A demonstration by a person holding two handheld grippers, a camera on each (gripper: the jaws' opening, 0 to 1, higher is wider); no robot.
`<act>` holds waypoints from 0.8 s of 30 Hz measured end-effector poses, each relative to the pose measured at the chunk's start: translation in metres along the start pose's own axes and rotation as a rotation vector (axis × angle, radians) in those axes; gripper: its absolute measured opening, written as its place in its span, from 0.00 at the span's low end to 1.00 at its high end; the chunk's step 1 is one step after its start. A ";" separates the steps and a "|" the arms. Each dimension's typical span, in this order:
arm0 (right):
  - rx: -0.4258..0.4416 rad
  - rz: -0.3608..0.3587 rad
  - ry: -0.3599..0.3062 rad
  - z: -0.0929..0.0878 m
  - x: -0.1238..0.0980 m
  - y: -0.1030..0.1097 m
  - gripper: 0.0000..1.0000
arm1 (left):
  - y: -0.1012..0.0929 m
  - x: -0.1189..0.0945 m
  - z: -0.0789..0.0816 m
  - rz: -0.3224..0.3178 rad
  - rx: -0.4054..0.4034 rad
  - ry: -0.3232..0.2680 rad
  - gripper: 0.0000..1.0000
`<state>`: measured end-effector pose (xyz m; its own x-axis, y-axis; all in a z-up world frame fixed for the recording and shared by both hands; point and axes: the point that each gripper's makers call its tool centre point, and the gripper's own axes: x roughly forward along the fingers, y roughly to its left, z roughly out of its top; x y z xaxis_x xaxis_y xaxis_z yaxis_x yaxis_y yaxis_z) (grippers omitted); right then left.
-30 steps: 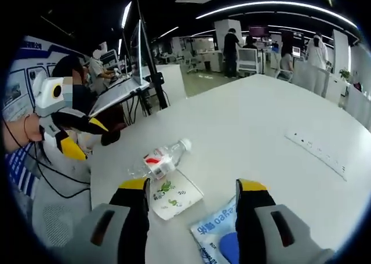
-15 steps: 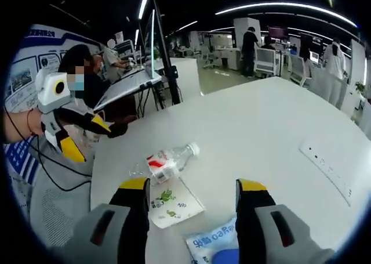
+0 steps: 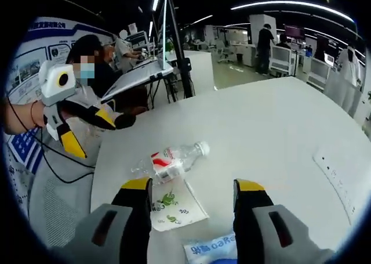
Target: Arrange the tabletop items into an orderly group along one side of the table until the central work area is clear of visible clutter.
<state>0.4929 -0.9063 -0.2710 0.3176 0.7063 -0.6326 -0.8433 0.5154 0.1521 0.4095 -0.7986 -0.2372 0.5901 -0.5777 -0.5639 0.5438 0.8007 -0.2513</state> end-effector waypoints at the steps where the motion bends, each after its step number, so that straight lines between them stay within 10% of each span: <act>1: -0.003 0.013 0.009 -0.001 0.001 0.001 0.54 | 0.000 0.000 -0.001 0.001 -0.001 0.002 0.45; 24: -0.084 0.233 0.179 -0.029 0.023 0.013 0.48 | 0.008 0.007 -0.005 0.006 -0.033 0.000 0.42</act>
<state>0.4766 -0.8968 -0.3056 0.0364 0.7000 -0.7132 -0.9199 0.3023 0.2497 0.4143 -0.7954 -0.2469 0.5936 -0.5727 -0.5654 0.5200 0.8091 -0.2736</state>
